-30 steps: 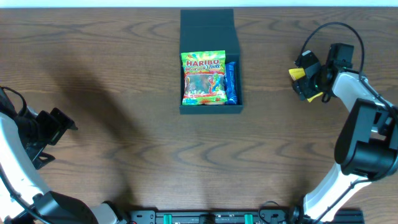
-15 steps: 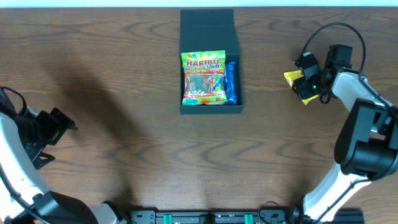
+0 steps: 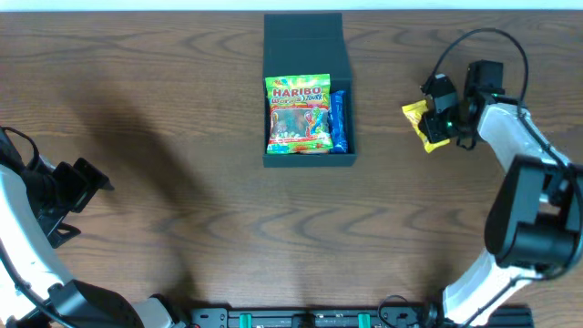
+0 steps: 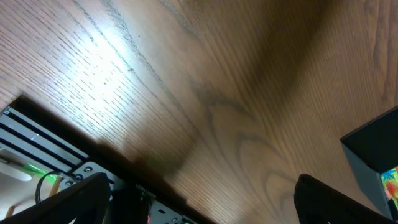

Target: Pack container

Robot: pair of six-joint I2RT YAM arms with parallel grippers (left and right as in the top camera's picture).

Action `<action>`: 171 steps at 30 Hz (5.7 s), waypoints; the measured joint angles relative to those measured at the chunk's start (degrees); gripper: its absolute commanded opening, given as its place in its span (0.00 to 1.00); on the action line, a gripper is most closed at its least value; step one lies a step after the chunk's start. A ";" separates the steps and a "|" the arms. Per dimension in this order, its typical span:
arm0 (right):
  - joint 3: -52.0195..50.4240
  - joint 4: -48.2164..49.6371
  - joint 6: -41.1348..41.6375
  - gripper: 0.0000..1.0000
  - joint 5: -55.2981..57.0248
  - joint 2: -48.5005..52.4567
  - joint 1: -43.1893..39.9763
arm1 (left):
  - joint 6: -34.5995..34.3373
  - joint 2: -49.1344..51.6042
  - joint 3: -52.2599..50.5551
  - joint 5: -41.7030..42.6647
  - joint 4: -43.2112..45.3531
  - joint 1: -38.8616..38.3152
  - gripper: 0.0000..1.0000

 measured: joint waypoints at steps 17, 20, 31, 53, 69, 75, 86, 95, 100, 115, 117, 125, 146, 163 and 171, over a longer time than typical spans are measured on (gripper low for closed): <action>0.00 -3.82 20.92 0.17 -0.79 -18.16 20.70 | 0.00 0.00 0.00 0.00 0.00 0.00 0.95; 0.00 -3.82 26.71 0.19 3.80 -18.18 26.23 | 0.00 0.00 0.00 -0.02 0.00 0.00 0.95; -0.94 -1.70 53.05 0.21 25.31 -17.88 35.08 | 0.00 0.00 0.00 0.00 0.00 0.00 0.95; -4.24 7.89 59.25 0.20 29.64 -7.65 36.68 | 0.00 0.00 0.00 0.00 0.00 0.00 0.95; -10.51 19.69 58.07 0.20 27.34 -7.63 36.65 | 0.00 0.00 0.00 0.00 0.00 0.00 0.95; -10.82 22.38 57.61 0.46 26.64 -6.80 36.65 | 0.00 0.00 0.00 0.00 0.00 0.00 0.95; -10.84 22.36 55.41 0.51 25.90 -7.17 36.65 | 0.00 0.00 0.00 0.00 0.00 0.00 0.95; -10.91 20.24 53.31 0.18 25.22 -16.96 36.68 | 0.00 0.00 0.00 -0.02 0.00 0.00 0.95; -10.97 10.01 52.22 0.02 25.11 -18.10 36.68 | 0.00 0.00 0.00 0.00 0.00 0.00 0.95; -11.93 16.76 52.02 0.02 25.44 -10.34 36.68 | 0.00 0.00 0.00 0.00 0.00 0.00 0.95; -11.93 16.94 52.00 0.02 25.57 -8.72 36.65 | 0.00 0.00 0.00 0.00 0.00 0.00 0.95; -11.91 16.46 48.70 0.02 26.16 -8.83 36.65 | 0.00 0.00 0.00 0.00 0.00 0.00 0.95; -12.94 0.85 59.04 0.02 15.85 -18.36 39.32 | 0.00 0.00 0.00 -0.02 0.00 0.00 0.95; -13.00 12.11 59.49 0.04 15.63 -12.48 39.67 | 0.00 0.00 0.00 0.00 0.00 0.00 0.95; -11.43 7.17 58.58 0.02 12.22 -12.15 39.71 | 0.00 0.00 0.00 0.00 0.00 0.00 0.95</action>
